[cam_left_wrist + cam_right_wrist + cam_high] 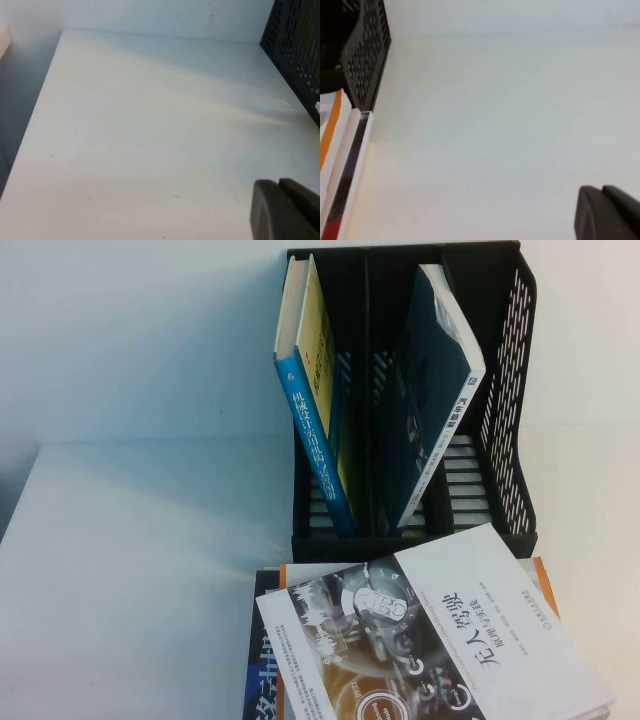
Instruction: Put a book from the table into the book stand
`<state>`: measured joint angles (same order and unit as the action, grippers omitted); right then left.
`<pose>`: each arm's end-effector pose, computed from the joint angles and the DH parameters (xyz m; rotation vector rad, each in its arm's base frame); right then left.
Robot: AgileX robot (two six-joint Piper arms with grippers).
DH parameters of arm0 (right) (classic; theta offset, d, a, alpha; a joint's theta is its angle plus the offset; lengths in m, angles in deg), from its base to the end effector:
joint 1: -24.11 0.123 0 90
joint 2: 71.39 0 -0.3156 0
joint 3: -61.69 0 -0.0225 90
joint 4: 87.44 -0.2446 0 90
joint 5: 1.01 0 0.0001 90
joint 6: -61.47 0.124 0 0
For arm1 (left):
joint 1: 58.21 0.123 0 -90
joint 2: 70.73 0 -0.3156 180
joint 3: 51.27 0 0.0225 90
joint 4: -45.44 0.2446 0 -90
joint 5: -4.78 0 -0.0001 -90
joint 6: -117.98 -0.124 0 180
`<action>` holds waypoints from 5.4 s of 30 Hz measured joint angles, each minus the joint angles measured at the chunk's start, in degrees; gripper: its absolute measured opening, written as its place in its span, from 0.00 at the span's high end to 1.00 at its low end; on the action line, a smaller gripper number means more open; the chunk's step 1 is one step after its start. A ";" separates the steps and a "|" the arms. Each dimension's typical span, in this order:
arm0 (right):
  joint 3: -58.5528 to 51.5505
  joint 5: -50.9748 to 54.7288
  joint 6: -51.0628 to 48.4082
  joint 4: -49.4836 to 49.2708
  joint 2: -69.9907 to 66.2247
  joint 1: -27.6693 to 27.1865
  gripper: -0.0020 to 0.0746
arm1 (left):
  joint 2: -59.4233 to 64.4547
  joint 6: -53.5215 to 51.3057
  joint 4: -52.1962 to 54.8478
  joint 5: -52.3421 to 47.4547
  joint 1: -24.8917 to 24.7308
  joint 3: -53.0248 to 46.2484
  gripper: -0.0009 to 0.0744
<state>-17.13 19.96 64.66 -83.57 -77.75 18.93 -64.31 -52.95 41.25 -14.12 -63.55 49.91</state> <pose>0.0468 -0.0073 0.1664 0.0937 1.8504 -0.0905 0.0480 -0.0074 0.1707 -0.1056 1.8207 -0.2484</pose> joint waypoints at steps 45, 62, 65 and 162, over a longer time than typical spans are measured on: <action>-0.70 -17.17 0.00 -4.58 0.00 0.00 0.98 | 0.00 -0.22 -3.87 6.14 0.00 -0.34 0.99; -0.70 -37.98 0.00 -5.19 0.00 0.00 0.98 | 0.00 0.01 -28.92 15.94 0.00 -0.34 0.99; -0.74 -45.31 0.00 -5.19 0.00 0.00 0.98 | 0.00 0.68 -30.99 19.85 0.00 -0.34 0.99; 51.21 21.92 -16.15 -21.15 -85.49 28.35 0.98 | 83.87 -56.53 -69.95 -38.30 17.69 31.40 0.85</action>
<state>34.08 41.89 48.50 -104.72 -163.24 47.29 19.57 -109.48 -28.70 -52.42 -45.86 81.31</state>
